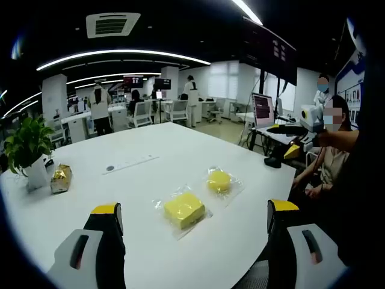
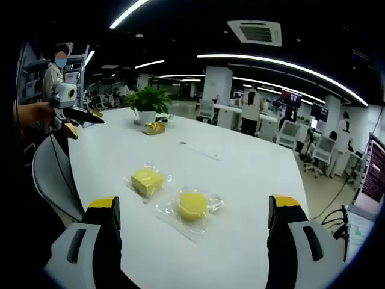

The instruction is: Compare the silicone blocks by pressing each to a similar depth, holding the contact briefly, and releasing to observe deformation and rebound differences across the visible hardness samples.

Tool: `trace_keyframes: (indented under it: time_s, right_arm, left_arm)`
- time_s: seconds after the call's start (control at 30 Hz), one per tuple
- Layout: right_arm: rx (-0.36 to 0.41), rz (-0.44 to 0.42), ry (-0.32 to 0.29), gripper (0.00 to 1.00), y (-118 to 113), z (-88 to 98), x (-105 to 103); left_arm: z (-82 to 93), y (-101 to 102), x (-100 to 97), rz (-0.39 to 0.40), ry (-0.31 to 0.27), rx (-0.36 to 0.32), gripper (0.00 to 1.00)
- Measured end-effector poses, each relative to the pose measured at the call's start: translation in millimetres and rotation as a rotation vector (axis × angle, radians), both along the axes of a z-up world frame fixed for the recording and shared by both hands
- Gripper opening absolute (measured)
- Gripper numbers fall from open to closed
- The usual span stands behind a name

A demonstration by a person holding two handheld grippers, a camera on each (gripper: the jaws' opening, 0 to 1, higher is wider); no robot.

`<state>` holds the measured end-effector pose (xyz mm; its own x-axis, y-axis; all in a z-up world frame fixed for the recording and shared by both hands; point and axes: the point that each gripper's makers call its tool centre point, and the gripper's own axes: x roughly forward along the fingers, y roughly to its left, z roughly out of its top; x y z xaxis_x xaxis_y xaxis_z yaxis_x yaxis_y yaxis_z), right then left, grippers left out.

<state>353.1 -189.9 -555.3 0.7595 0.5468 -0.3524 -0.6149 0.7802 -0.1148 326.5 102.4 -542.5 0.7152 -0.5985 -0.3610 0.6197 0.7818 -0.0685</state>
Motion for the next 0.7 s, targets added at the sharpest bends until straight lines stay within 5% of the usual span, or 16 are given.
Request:
trace_keyframes:
  time_s: [0.47,0.7]
  right_arm:
    - [-0.003,-0.002,0.018,0.96,-10,-3.1,-5]
    - [-0.041,-0.013,0.175,0.96,-20,-36.3,-18]
  left_arm:
    - [-5.3,1,2.8,-0.009,0.014,0.011,0.99]
    - [-17.0,2,-7.8,-0.016,0.08,0.004,0.99]
